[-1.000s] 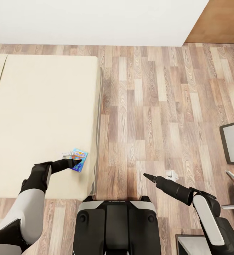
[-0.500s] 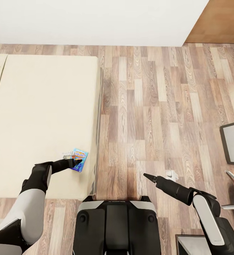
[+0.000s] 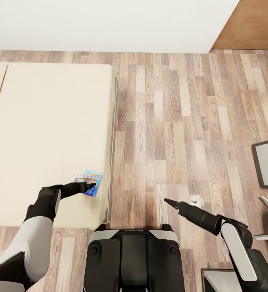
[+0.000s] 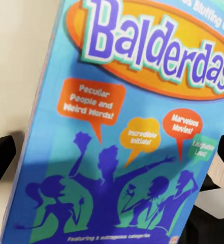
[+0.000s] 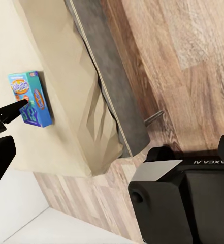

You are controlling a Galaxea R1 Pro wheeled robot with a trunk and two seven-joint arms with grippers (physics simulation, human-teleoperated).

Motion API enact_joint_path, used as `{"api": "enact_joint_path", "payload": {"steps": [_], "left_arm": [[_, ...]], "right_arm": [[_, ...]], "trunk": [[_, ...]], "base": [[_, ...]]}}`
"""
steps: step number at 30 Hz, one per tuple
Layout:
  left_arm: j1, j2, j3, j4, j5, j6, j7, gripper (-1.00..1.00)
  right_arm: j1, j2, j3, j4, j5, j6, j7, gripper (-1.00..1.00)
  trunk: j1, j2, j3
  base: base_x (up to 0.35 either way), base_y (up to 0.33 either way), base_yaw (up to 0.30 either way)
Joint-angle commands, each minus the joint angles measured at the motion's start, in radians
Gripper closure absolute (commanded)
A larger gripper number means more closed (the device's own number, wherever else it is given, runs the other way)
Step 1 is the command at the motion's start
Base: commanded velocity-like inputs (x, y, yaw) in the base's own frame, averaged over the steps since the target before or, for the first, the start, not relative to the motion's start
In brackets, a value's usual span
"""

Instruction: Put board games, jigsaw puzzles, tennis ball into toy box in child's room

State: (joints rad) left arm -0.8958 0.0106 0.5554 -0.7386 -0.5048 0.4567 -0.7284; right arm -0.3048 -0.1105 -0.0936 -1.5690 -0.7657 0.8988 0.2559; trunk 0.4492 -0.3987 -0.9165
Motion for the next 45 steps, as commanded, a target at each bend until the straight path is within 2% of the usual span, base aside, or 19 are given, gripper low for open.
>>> {"api": "enact_joint_path", "payload": {"steps": [1,45], "left_arm": [[0.0,-0.001,0.003,0.005,-0.005,0.012,-0.009,-1.0],[0.012,-0.011,0.001,0.005,-0.006,0.008,-0.022,-1.0]], "right_arm": [[0.0,0.0,-0.002,0.0,0.007,0.005,0.008,-1.0],[0.0,-0.001,-0.002,0.0,0.006,0.006,0.009,-1.0]], "trunk": [[0.001,-0.001,-0.001],[0.001,-0.001,-0.001]], "base": [[0.0,0.0,0.0],[0.0,0.0,0.0]]}}
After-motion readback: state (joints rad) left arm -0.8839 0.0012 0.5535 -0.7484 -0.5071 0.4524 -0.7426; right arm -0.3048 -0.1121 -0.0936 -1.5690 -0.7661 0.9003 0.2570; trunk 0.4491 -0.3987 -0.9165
